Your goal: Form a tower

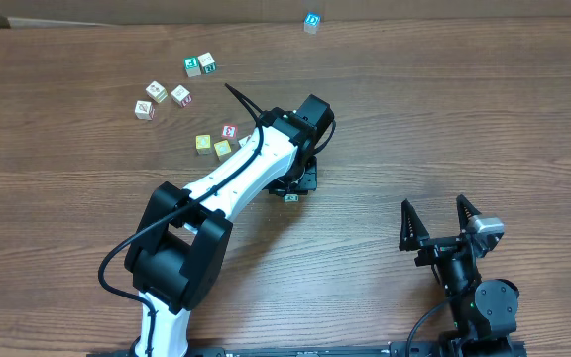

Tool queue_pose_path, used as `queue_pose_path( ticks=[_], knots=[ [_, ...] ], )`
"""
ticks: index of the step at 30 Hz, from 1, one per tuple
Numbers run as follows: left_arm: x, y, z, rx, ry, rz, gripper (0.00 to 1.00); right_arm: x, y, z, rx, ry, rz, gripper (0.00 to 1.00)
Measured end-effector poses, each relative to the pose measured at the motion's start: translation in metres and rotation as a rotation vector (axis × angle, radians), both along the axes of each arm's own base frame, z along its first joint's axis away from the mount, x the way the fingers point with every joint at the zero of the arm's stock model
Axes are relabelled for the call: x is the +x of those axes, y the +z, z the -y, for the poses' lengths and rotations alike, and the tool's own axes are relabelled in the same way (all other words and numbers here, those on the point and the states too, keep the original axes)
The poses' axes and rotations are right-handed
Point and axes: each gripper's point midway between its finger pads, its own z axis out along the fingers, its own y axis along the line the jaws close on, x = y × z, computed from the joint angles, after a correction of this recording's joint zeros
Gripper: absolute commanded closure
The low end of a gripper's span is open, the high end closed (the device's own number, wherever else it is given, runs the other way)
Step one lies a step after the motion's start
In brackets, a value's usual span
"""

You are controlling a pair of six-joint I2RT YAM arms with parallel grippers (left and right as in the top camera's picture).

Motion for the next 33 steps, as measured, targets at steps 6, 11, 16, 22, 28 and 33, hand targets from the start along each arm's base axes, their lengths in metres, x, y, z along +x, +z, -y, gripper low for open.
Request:
queue_pose_path(
  ticks=[6, 11, 16, 22, 28, 33],
  knots=[
    [0.0007, 0.0, 0.0005, -0.002, 0.001, 0.003, 0.74, 0.0, -0.0001, 0.0, 0.001, 0.0, -0.001, 0.0],
    [0.0016, 0.0001, 0.001, -0.005, 0.015, 0.006, 0.74, 0.0, 0.0001, 0.0, 0.0, 0.0, 0.0, 0.0],
    [0.0016, 0.0001, 0.0011, -0.006, 0.03, 0.006, 0.75, 0.0, 0.0, 0.0, 0.0, 0.0, 0.0, 0.0],
    [0.0027, 0.0006, 0.0016, -0.01, 0.059, 0.009, 0.75, 0.0, 0.0001, 0.0, 0.0, 0.0, 0.0, 0.0],
    [0.0029, 0.0006, 0.0018, -0.012, 0.091, 0.01, 0.75, 0.0, 0.0, 0.0, 0.0, 0.0, 0.0, 0.0],
    [0.0029, 0.0006, 0.0016, -0.012, 0.099, 0.01, 0.76, 0.0, 0.0, 0.0, -0.001, 0.0, 0.0, 0.0]
  ],
)
